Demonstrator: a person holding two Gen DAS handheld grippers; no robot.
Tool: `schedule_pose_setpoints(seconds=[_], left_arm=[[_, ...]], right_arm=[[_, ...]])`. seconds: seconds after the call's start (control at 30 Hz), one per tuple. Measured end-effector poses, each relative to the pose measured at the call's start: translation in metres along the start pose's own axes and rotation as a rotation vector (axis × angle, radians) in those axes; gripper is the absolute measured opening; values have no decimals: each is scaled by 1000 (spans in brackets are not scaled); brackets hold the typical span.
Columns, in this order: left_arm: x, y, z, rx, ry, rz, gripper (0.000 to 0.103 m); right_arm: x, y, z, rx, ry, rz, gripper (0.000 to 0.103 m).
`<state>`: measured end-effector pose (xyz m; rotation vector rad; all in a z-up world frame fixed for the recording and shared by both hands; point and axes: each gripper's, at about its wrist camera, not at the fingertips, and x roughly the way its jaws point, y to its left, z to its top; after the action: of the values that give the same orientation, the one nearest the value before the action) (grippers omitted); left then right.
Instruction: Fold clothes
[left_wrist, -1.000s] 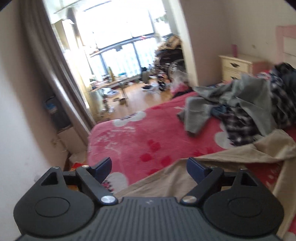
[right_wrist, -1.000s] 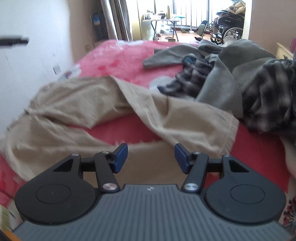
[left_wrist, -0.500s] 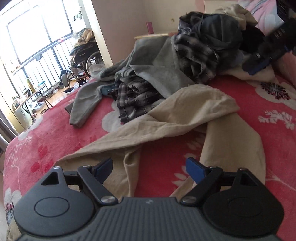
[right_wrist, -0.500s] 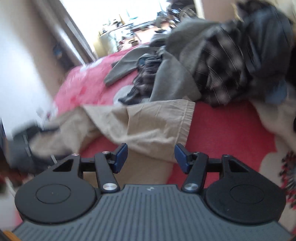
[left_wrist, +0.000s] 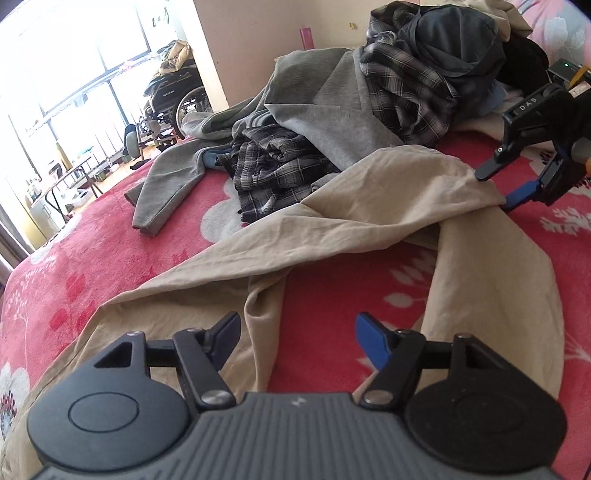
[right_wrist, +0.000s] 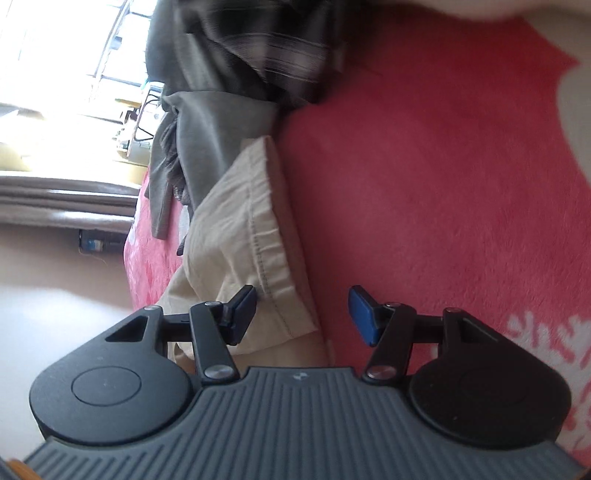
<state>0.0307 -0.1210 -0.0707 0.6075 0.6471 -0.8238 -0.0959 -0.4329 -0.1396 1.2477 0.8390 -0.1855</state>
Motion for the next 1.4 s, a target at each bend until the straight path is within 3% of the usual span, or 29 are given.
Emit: schedule_pose_setpoints(seconds=[0.1, 0.17, 0.2, 0.3, 0.57, 0.7, 0.83, 1.1, 1.2, 1.3, 1.4], left_arm=[[7, -1, -1, 11, -5, -13, 62], [10, -2, -3, 19, -11, -19, 57], [12, -2, -3, 21, -12, -22, 56], [17, -1, -6, 11, -12, -28, 54], [25, 8, -5, -13, -39, -30, 54], [33, 13, -1, -35, -44, -38, 54], [39, 18, 1, -65, -51, -49, 54], [50, 30, 3, -127, -52, -66, 54], [55, 35, 3, -158, -50, -75, 54], [61, 40, 3, -190, -51, -89, 54], [64, 42, 3, -214, -57, -99, 54]], right_arm=[[2, -2, -6, -3, 26, 80, 35], [1, 3, -9, -47, 33, 88, 27], [1, 5, -10, -60, 35, 92, 17], [-10, 13, -11, -102, 3, 113, 8], [-29, 66, -1, -244, -113, 301, 4], [-24, 102, 20, -296, -180, 407, 4], [-15, 131, 45, -363, -227, 447, 4], [20, 169, 112, -361, -352, 414, 0], [39, 177, 134, -392, -415, 318, 0], [46, 179, 125, -466, -399, 240, 3], [34, 189, 85, -735, -373, 120, 5]])
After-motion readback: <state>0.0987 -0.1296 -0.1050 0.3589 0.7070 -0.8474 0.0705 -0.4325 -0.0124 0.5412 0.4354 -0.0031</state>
